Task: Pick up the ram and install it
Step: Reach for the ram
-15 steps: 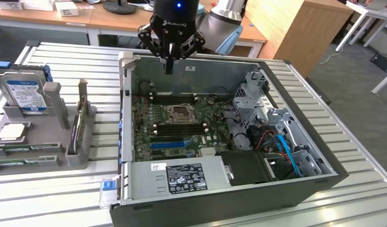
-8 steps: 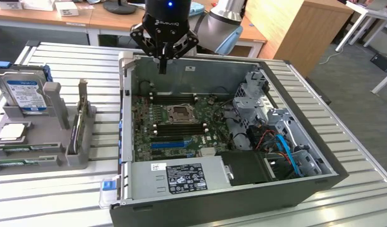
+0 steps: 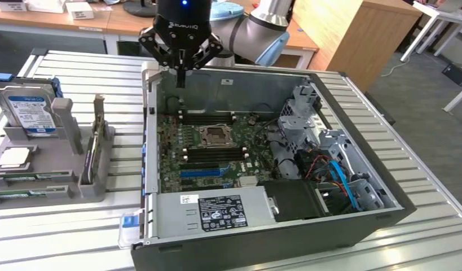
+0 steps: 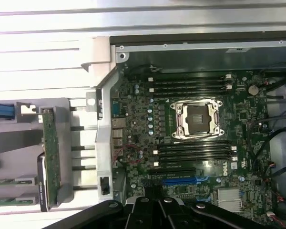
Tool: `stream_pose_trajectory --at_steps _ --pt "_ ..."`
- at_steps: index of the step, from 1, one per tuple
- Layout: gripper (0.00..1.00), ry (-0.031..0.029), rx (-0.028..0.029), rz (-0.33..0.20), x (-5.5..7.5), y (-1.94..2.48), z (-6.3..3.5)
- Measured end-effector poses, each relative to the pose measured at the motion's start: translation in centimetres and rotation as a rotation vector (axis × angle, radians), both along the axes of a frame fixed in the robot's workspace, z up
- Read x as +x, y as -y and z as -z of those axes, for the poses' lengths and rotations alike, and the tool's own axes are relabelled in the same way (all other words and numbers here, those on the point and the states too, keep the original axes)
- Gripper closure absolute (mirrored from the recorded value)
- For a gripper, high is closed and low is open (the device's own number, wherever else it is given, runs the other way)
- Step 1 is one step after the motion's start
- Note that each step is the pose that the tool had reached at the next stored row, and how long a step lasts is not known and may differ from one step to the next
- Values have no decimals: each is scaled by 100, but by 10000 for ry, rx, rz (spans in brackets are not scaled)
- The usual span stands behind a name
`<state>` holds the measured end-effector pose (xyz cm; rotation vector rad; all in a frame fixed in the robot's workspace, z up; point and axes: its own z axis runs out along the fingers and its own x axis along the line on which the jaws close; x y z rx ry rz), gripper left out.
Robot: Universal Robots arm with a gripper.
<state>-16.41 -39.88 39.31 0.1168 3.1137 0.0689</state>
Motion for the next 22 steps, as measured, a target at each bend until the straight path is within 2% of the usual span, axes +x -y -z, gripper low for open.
stream_pose_trajectory --at_steps 13,22 --pt "89 0 0 0 -337 0 1" --pt "89 0 0 0 -517 0 3"
